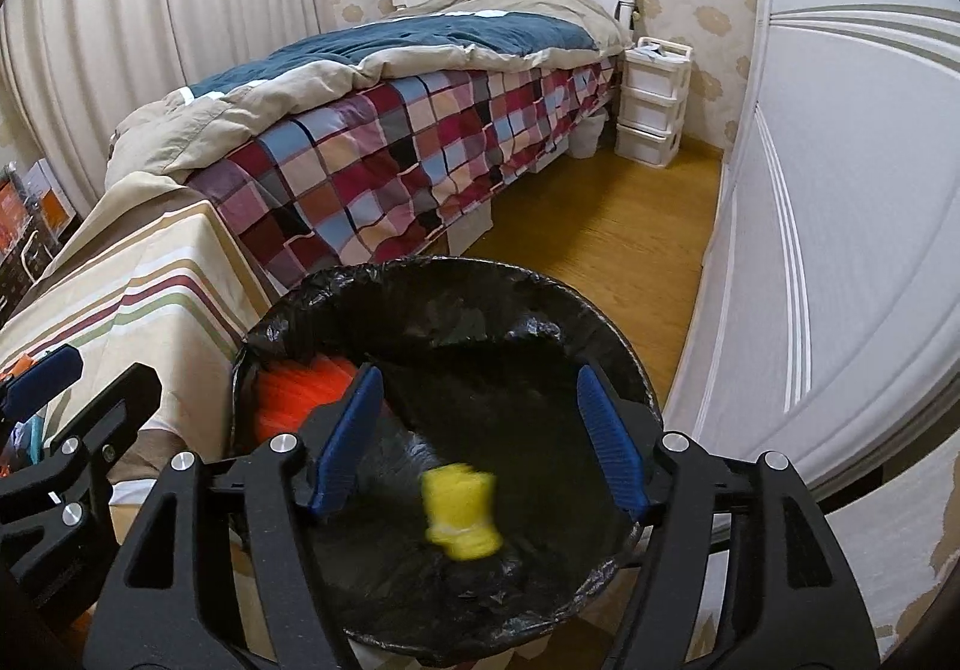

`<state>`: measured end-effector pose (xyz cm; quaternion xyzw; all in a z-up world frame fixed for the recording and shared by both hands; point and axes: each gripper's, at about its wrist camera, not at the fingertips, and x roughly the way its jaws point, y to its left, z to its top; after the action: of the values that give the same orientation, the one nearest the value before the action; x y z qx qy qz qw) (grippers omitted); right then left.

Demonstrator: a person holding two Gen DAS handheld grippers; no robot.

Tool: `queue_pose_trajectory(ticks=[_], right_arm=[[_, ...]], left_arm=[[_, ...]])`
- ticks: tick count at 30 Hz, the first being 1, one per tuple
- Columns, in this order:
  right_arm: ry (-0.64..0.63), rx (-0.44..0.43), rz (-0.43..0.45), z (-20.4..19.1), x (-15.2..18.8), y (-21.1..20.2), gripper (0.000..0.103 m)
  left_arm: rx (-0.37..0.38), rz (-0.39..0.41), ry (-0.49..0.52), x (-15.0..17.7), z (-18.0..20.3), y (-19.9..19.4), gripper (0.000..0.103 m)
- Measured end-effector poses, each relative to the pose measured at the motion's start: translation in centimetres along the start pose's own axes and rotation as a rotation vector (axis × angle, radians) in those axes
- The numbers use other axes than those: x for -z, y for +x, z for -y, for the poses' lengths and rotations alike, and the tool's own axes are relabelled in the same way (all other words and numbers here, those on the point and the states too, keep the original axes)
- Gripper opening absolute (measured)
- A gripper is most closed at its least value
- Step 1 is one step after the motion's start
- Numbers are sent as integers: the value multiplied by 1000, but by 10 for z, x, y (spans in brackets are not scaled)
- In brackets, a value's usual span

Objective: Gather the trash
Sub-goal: 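Withdraw both open grippers from the bin back toward the bed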

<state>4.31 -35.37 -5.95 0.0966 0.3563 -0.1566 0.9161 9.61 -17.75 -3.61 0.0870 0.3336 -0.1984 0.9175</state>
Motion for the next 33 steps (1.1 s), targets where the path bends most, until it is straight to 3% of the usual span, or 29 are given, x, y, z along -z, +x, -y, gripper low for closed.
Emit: queue_pose_trajectory(ticks=[16, 33], right_arm=[[9, -30, 3, -19, 11, -30, 73], [-69, -145, -21, -74, 55, -77, 73]], left_arm=[[-80, 14, -49, 12, -32, -38, 80], [-184, -34, -125, 69, -97, -101, 80]])
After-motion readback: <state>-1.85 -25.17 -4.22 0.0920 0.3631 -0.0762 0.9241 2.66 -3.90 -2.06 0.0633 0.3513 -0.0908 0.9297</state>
